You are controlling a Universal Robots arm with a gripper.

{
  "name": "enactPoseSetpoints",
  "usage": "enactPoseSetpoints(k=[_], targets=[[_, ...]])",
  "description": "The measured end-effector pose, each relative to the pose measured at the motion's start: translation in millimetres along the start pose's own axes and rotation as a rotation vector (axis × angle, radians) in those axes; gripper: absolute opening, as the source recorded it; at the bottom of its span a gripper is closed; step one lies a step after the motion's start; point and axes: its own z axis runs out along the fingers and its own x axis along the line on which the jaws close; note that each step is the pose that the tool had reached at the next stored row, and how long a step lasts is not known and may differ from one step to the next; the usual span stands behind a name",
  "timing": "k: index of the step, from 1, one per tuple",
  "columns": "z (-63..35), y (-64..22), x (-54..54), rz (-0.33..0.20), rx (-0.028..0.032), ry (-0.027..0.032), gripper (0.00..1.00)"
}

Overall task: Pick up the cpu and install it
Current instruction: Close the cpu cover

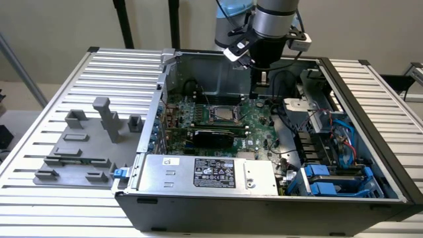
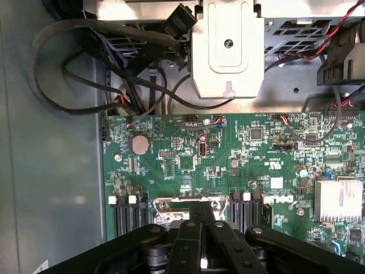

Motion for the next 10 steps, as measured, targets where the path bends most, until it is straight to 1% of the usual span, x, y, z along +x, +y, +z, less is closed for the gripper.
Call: enactPoseSetpoints(k=[10], targets=[[0.0,0.1,-0.1,0.0,0.0,0.0,0.11]])
